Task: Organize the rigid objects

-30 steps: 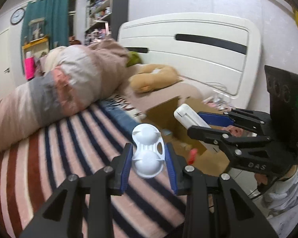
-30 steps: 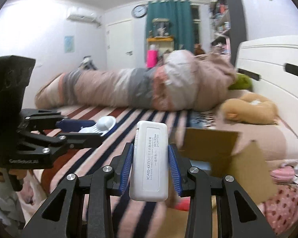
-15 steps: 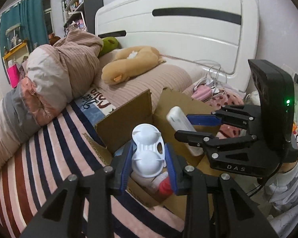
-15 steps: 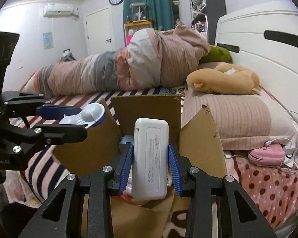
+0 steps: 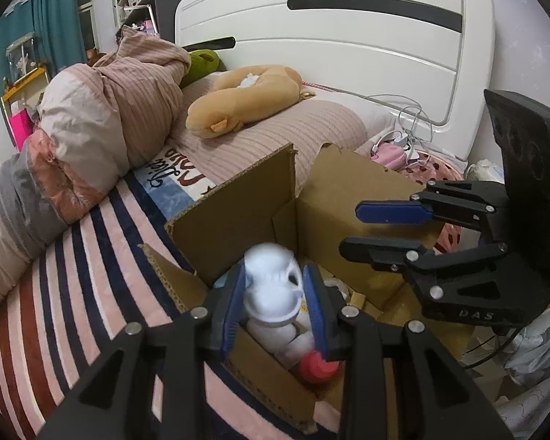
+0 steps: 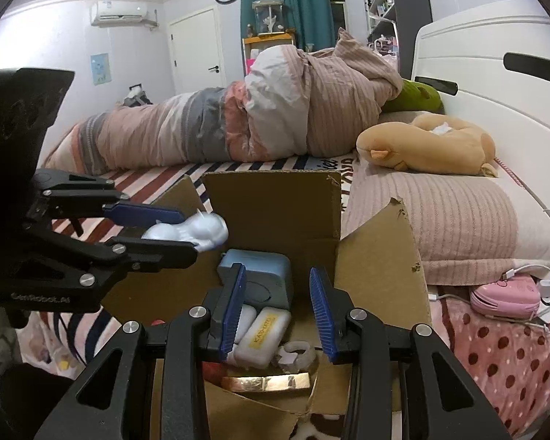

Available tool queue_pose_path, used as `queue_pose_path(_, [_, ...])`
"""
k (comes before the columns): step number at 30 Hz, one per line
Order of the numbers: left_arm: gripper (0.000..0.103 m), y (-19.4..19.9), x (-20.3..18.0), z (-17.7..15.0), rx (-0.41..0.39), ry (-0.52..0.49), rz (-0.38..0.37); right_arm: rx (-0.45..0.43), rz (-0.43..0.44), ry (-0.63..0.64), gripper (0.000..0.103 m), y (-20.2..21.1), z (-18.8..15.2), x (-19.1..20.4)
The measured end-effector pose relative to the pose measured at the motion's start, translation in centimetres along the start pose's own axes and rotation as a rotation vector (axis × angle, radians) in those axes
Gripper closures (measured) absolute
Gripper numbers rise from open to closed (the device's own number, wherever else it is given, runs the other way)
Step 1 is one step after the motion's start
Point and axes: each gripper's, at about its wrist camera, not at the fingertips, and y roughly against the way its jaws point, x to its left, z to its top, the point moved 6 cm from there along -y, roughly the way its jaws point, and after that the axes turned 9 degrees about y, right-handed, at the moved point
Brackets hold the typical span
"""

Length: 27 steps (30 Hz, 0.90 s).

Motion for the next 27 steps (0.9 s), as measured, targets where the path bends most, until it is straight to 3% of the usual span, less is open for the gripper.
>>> queue_pose_path(6, [0.07,-0.4,0.2,0.0,0.004,-0.008,0.0,0.011,-0.006,0.004,0.071,-0.1,-0.1,0.0])
queue_pose_path(9, [0.061,0.0,0.5,-0.1,-0.002,0.0,0.002,0.012,-0.005,0.005,0.071,-0.2,-0.1,-0.1])
queue_pose_path(13, [0.041,1.7,1.1,-0.1,-0.04,0.036,0.006,0.013,0.002,0.005,0.07,0.0,0.1,0.4])
queue_pose_path(15, [0.036,2.6,1.3,-0.2,-0.06,0.053,0.013,0.003,0.024,0.003,0.061,0.3,0.3,0.7])
queue_pose_path(19, [0.014,5.3,2.3,-0.6,-0.133,0.124,0.089,-0.036,0.047,0.03,0.047,1.3,1.4,1.5])
queue_pose_path(22, [0.011,7.1,3.2,-1.2,-0.179,0.177,0.148,-0.064,0.056,0.061,0.033,2.1,2.3,2.3])
queue_pose_path(24, [0.006,8.3,4.2,-1.7,-0.216,0.239,0.2,-0.104,0.064,0.082,0.015,2.9,3.0,2.9])
queue_pose_path(27, [0.002,9.9,5.3,-2.4,-0.274,0.318,0.256,-0.172,0.068,0.105,0.005,3.9,3.8,3.5])
